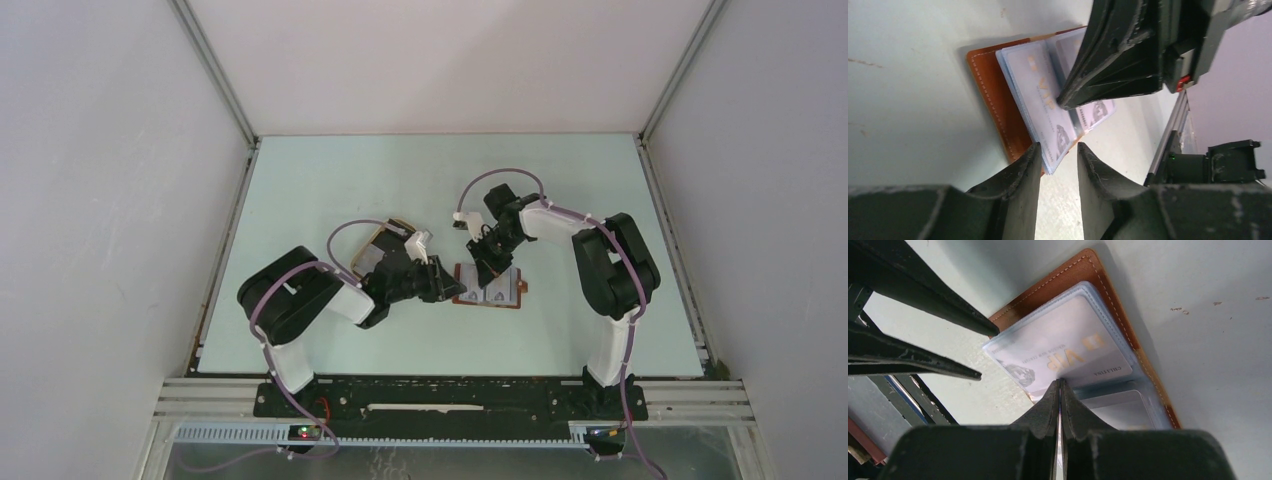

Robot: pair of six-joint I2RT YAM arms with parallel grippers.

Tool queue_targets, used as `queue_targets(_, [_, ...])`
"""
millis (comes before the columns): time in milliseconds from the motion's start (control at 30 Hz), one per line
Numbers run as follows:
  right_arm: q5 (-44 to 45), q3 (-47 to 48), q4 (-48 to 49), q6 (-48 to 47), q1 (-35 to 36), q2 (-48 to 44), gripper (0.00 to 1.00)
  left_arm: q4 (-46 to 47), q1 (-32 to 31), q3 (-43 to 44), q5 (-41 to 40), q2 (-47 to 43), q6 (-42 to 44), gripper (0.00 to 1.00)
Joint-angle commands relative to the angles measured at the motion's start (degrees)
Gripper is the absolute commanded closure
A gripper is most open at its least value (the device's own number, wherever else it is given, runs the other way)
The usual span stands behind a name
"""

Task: Put the credit cards into the card holder
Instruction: Insert the credit card into the card holder.

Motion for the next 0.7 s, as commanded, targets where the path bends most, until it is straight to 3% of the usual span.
queue_targets(0, [-1.7,1.8,-0.6,0.2,-0.5,-0.7,0.91,6.7,0.1,1.4,2.8,0.0,-2.6,0.63])
queue_targets(400, [-4.7,1.7,-1.4,-0.2,-2.0,-3.3,0.85,14.4,0.1,2.4,5.8,4.4,-7.7,0.64])
queue_targets(667, [-7.1,1.8,-2.0,-0.4,-3.1,-4.6,0.79,14.7,0.1,3.1,5.9,4.9,-8.4,0.64])
